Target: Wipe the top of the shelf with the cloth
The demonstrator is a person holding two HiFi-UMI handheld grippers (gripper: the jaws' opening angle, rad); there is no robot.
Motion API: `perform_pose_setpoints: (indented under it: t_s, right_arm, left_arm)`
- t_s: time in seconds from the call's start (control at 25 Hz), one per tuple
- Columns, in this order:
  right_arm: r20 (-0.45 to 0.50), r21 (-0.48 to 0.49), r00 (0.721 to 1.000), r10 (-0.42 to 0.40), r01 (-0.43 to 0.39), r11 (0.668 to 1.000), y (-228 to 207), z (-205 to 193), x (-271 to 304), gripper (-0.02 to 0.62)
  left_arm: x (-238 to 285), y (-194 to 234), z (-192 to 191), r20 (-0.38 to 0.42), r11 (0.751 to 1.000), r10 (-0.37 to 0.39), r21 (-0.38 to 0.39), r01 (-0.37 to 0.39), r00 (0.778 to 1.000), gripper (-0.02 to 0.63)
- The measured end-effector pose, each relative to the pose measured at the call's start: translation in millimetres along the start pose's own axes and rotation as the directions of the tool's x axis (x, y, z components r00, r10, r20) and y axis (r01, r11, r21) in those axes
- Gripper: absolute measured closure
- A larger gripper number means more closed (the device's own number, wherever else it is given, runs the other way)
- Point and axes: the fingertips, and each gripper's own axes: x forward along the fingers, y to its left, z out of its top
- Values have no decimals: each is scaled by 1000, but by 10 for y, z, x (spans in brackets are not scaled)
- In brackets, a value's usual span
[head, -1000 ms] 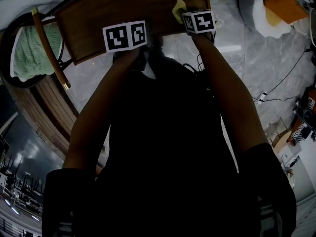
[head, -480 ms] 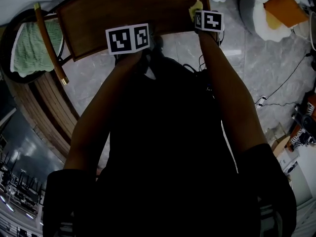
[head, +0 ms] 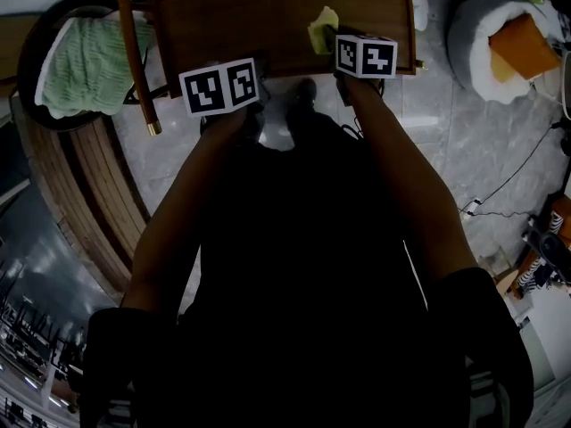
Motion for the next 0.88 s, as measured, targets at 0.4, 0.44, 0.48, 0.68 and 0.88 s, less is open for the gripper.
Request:
perform_pose_setpoints:
  t_s: [0.4,0.44,0.48,0.68,0.88]
  right_arm:
    - [-153,-102,933,325,-342,934,2570,-568,1073,548]
    - [-169,-124,929,328,-350,928,2715,-624,1147,548]
    - [-179,-145,929,323,-350,926,2823,-662,1203,548]
    - [-224,-262,935,275,-330,907,3207,-713,1429,548]
    - [-291,-381,932,214,-318,868,3234,-794,1507,548]
  left_arm:
    - [-1387,1056,194,95,998,53,-46,-48,994,594]
    - [-1473,1141,171,95,997,63,-42,-59,993,594]
    - [-1546,1213,141,94,997,71,-40,-67,993,594]
    - [-1797,1593,-62,72,994,92,-63,-88,993,594]
    - [-1784,1683,-200,44,993,87,-88,-83,995,594]
